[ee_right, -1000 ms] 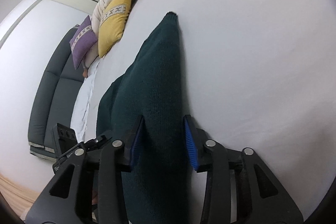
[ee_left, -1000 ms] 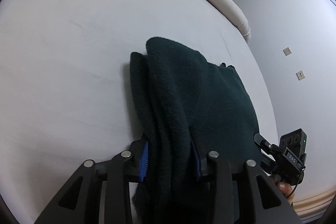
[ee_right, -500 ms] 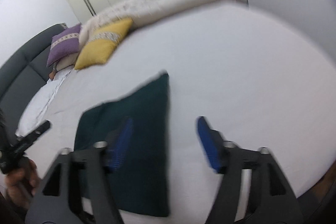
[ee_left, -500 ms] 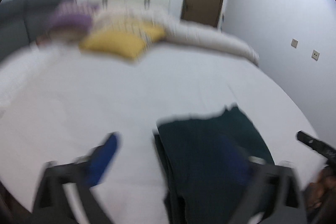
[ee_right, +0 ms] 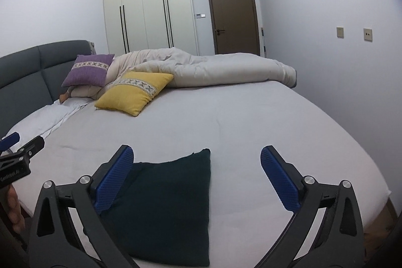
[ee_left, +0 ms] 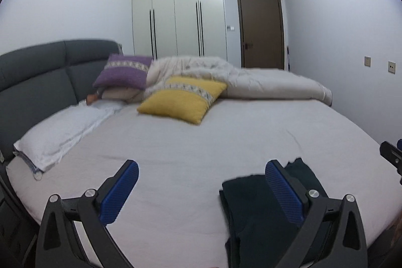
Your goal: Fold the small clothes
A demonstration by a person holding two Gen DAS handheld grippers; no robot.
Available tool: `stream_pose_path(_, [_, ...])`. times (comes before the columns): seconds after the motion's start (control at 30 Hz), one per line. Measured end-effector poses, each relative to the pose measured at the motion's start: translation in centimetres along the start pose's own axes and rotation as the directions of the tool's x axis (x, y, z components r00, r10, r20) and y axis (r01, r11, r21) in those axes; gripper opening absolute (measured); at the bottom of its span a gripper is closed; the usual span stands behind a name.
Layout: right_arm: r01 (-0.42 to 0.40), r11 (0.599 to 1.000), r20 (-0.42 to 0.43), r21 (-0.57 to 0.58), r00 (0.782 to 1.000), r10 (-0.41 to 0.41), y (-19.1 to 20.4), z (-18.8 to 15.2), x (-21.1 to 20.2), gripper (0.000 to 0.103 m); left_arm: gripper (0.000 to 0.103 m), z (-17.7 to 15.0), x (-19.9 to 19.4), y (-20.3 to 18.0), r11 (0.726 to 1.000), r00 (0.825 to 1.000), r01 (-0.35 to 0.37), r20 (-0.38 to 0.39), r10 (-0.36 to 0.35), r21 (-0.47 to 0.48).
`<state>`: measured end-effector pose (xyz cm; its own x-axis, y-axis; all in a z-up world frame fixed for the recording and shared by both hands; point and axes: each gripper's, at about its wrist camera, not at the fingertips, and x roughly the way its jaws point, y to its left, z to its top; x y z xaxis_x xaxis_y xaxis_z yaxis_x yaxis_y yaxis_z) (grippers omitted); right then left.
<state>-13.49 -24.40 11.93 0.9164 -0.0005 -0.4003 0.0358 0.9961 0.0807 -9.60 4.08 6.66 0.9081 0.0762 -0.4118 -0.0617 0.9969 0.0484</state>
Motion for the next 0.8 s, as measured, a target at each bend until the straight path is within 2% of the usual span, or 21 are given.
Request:
stream_pose_path(0.13, [-0.038,0.999,-0.071,-0.034,0.997,0.035,1.0,-0.6,-1.1,0.103,0.103,-1.1,1.1,0.1,1.000,0.997,0.002,-0.075,-0.002,-0.001])
stream_pose_path(0.23, [-0.015,0.999,-0.168,-0.037,0.986,0.008,1.5,-1.8,-0.2,0.103,0.103,-2.8,2.3,-0.7,0.999,0.987,0.035,-0.159,-0.037,-0.017])
stream_pose_path(0.33, [0.000,1.000,-0.246,-0.008,0.969,-0.002,1.6,-2.8,1.2,0.102,0.103,-4.6,3.1,-1.6,0.999,0.974,0.032,-0.226,-0.031,0.002])
stream_pose_path(0.5, [0.050,0.998,-0.282,-0.024,0.958,-0.055,2.1,-4.3,1.9,0.102,0.103,-7.3,4.0,-2.3,0.999,0.948,0.042,-0.315,-0.043,-0.010])
stream_pose_path(0.67, [0.055,0.998,-0.317,-0.030,0.946,-0.062,2.4,-5.7,4.2,0.103,0.103,-7.9,4.4,-1.9,0.999,0.940,0.044,-0.337,-0.051,-0.030])
stream_pose_path(0.8, [0.049,0.998,-0.318,-0.046,0.946,-0.061,2.7,-6.2,5.7,0.102,0.103,-8.5,4.8,-1.6,0.998,0.930,0.045,-0.362,-0.057,-0.041])
